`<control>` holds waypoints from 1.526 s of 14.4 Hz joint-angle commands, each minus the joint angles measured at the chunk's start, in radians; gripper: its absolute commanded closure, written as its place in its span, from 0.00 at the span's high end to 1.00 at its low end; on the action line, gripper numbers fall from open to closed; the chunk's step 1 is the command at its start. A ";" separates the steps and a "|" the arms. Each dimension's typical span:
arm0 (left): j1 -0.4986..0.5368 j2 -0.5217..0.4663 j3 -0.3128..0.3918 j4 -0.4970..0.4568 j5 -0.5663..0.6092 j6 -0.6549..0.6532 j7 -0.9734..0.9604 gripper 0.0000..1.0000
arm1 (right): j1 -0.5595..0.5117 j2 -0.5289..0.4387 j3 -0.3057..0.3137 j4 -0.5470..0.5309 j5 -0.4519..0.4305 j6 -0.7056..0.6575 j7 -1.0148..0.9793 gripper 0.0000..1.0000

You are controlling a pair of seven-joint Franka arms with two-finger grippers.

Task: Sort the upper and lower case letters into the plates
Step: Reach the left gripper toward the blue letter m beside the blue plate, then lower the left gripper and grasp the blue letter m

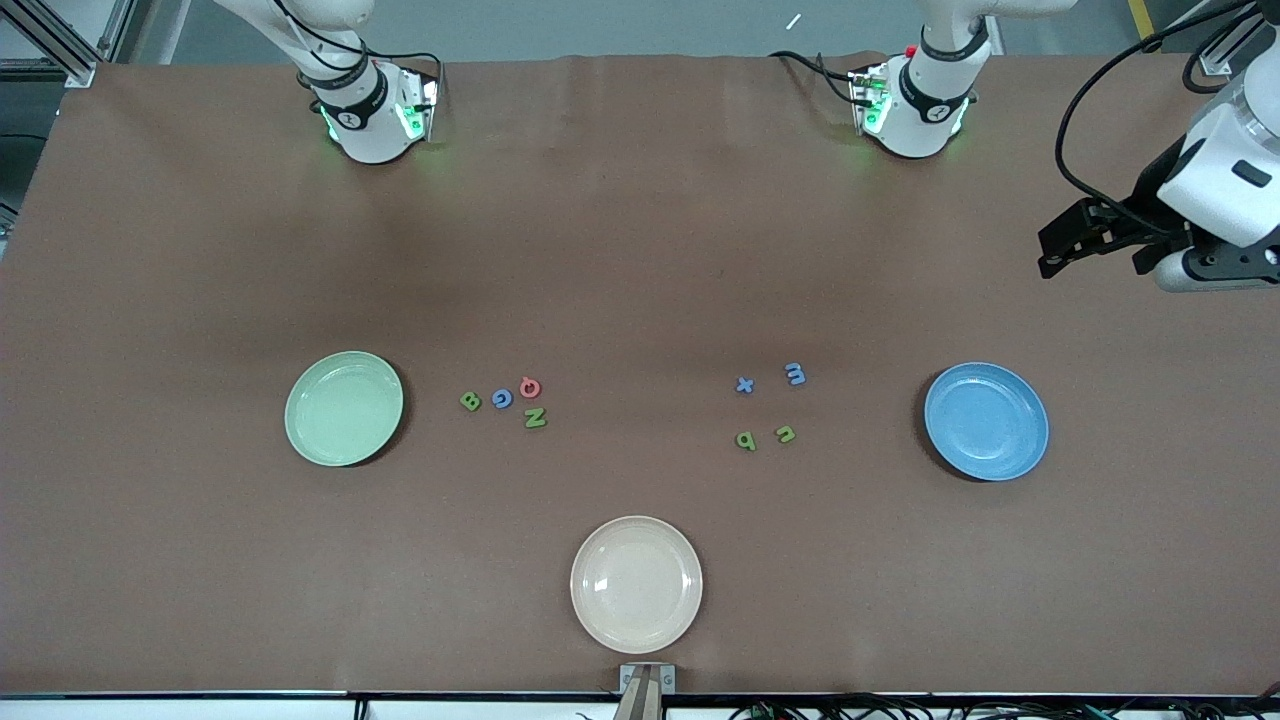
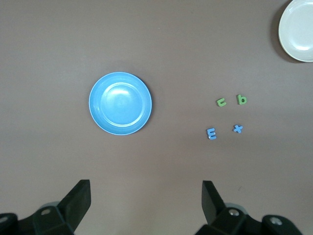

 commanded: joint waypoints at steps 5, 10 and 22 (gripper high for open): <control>0.007 -0.011 -0.001 0.000 -0.002 -0.001 -0.004 1.00 | -0.023 0.025 0.010 0.014 0.001 0.018 0.006 1.00; -0.017 0.047 -0.026 -0.010 -0.023 0.002 -0.014 1.00 | -0.014 0.027 0.012 0.025 0.009 0.016 0.012 1.00; -0.175 0.259 -0.058 -0.287 -0.055 0.456 -0.450 1.00 | -0.005 0.028 0.016 0.022 0.012 0.007 0.009 1.00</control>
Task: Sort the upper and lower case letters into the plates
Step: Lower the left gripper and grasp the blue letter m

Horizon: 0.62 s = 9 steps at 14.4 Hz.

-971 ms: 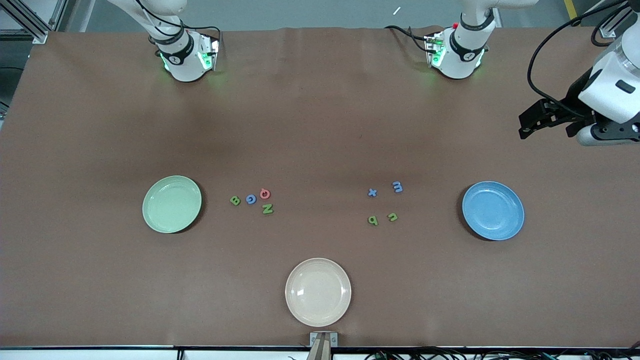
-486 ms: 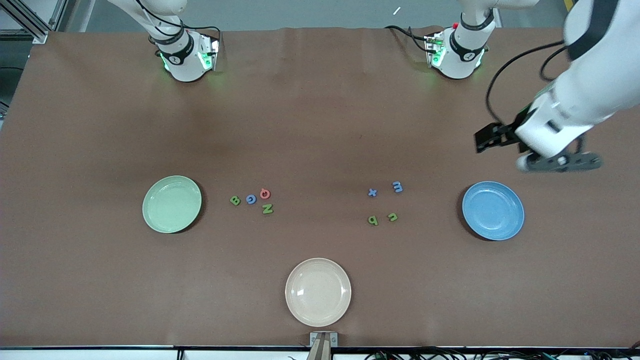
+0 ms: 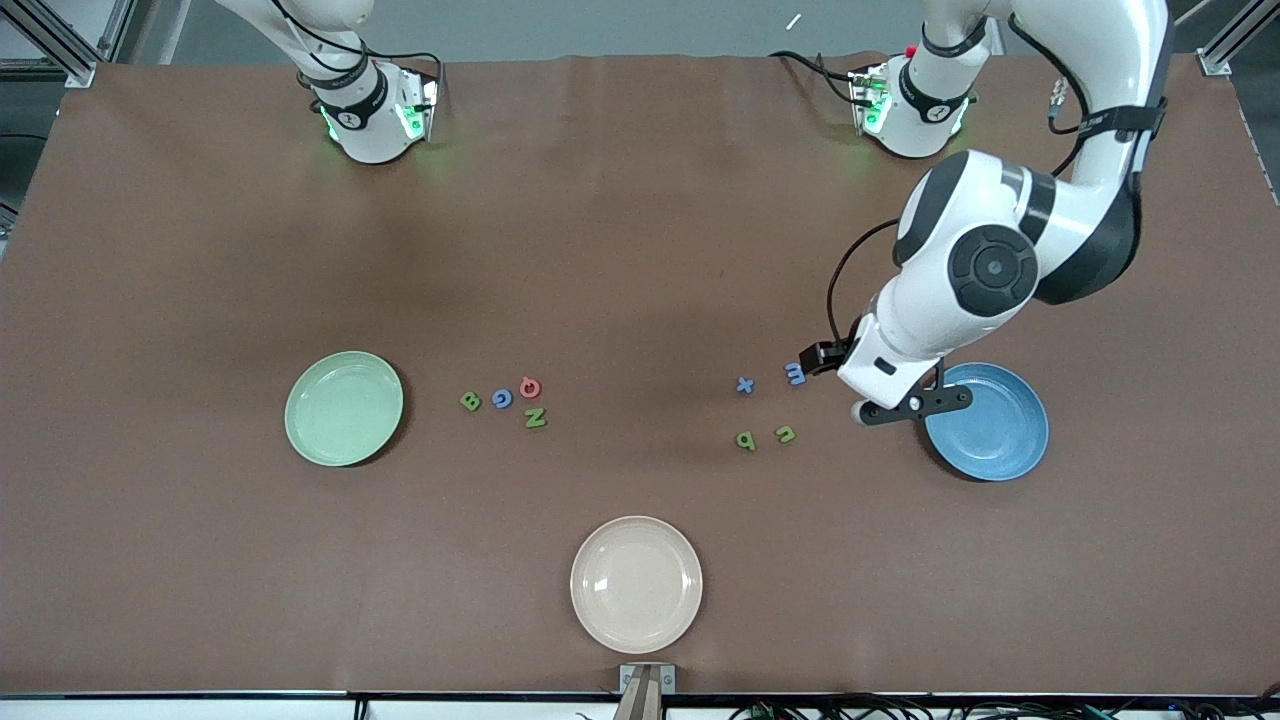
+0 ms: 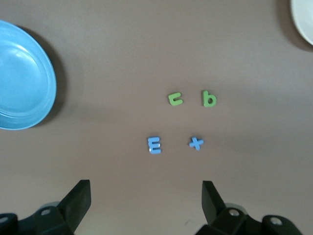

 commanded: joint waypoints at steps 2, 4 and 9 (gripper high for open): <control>0.007 -0.036 0.002 -0.156 -0.002 0.161 -0.100 1.00 | 0.009 0.010 0.005 0.004 0.010 -0.008 0.013 1.00; -0.016 -0.024 0.002 -0.242 -0.002 0.293 -0.174 1.00 | 0.007 0.014 0.005 0.007 0.010 -0.004 0.011 1.00; -0.056 0.060 0.003 -0.343 0.052 0.546 -0.341 1.00 | 0.007 0.016 0.005 0.005 0.009 -0.010 0.007 1.00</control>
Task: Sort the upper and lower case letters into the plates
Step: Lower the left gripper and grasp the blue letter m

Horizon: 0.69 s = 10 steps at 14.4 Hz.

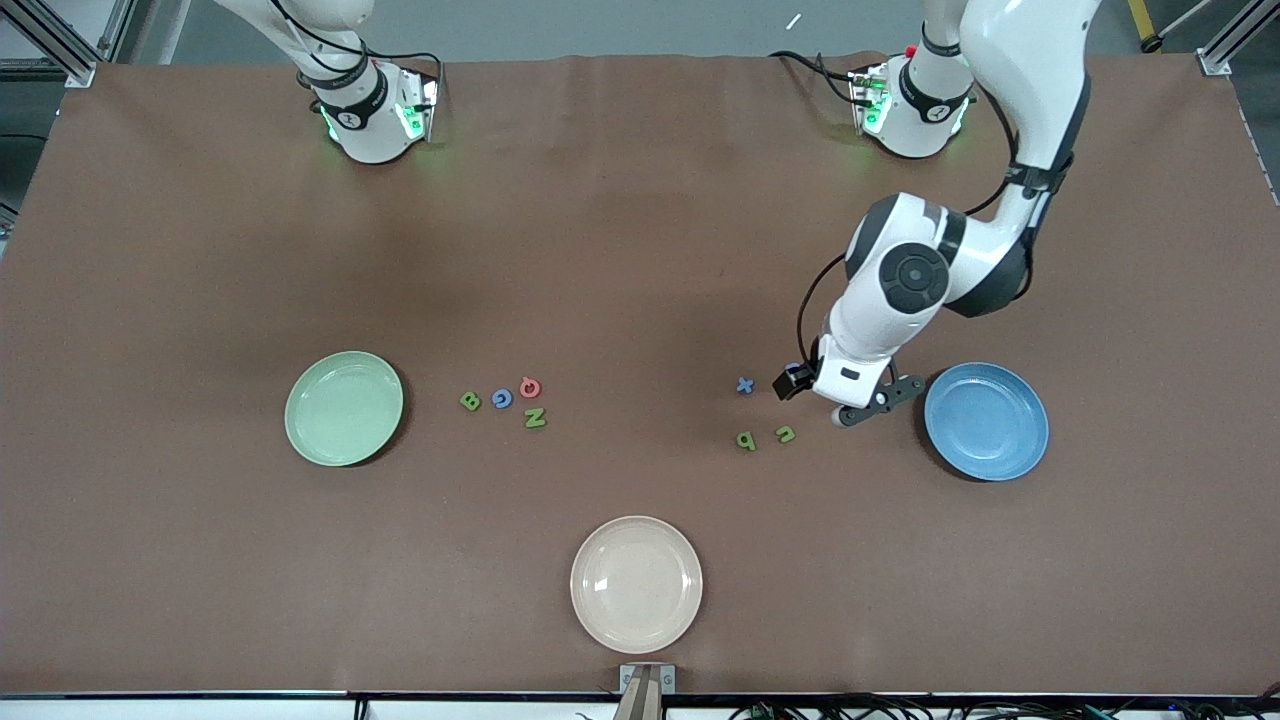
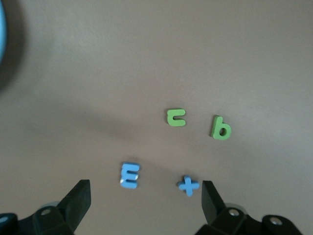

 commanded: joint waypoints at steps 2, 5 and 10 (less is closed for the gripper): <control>-0.008 0.049 0.003 -0.051 0.023 0.123 -0.047 1.00 | 0.006 -0.001 -0.001 0.004 0.010 -0.009 0.002 1.00; -0.025 0.075 0.005 -0.102 0.034 0.200 -0.047 1.00 | 0.049 -0.003 0.000 0.002 0.010 -0.015 0.006 1.00; -0.025 0.080 0.003 -0.200 0.069 0.259 -0.047 0.95 | 0.080 -0.003 0.000 0.009 0.012 -0.037 0.008 1.00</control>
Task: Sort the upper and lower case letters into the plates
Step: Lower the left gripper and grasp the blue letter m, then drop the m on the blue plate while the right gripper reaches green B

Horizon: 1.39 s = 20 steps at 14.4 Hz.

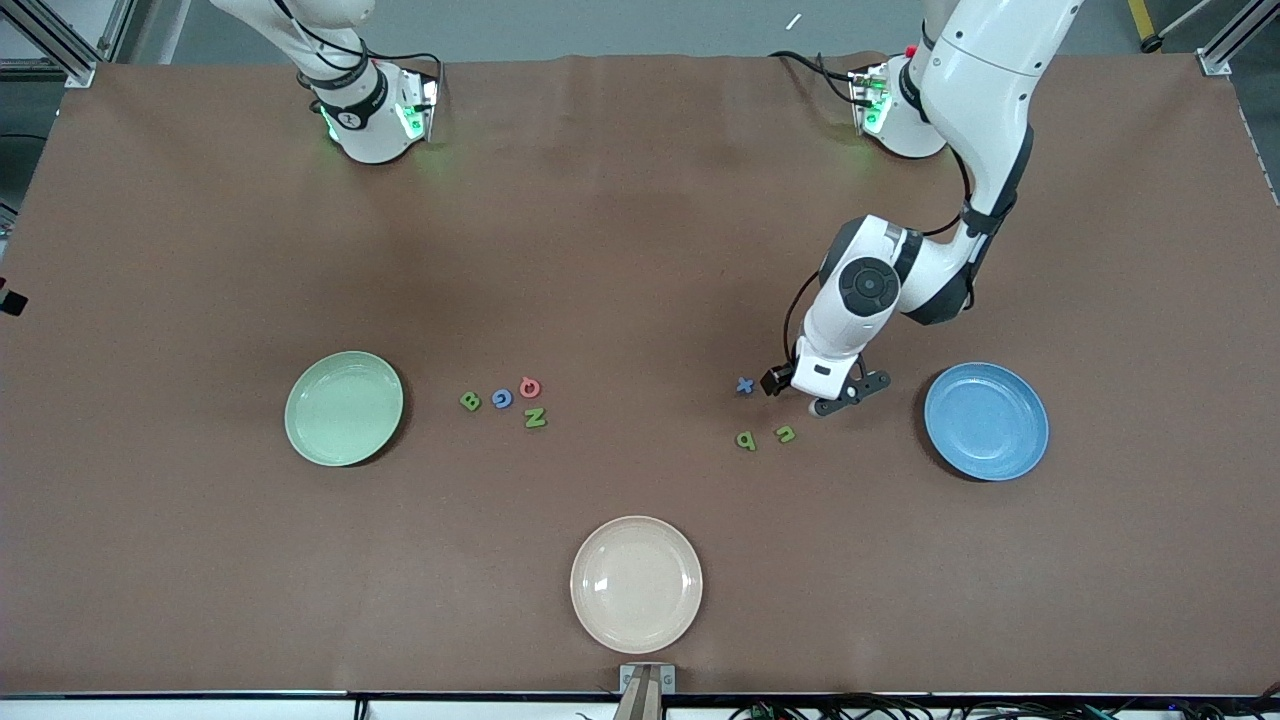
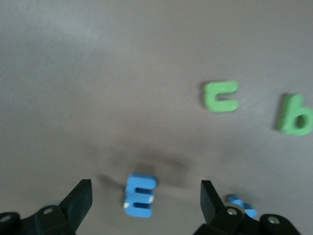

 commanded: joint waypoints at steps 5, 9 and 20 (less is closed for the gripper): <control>-0.009 -0.015 0.003 -0.047 0.024 0.027 -0.022 0.71 | -0.004 0.001 -0.002 0.006 0.010 -0.010 0.011 1.00; -0.012 -0.005 0.003 -0.043 0.024 0.049 -0.021 0.45 | -0.003 0.008 -0.004 0.007 0.010 -0.013 0.004 1.00; -0.003 -0.069 0.005 -0.024 0.024 -0.014 -0.012 0.08 | 0.059 0.044 -0.002 0.004 0.009 -0.010 0.000 1.00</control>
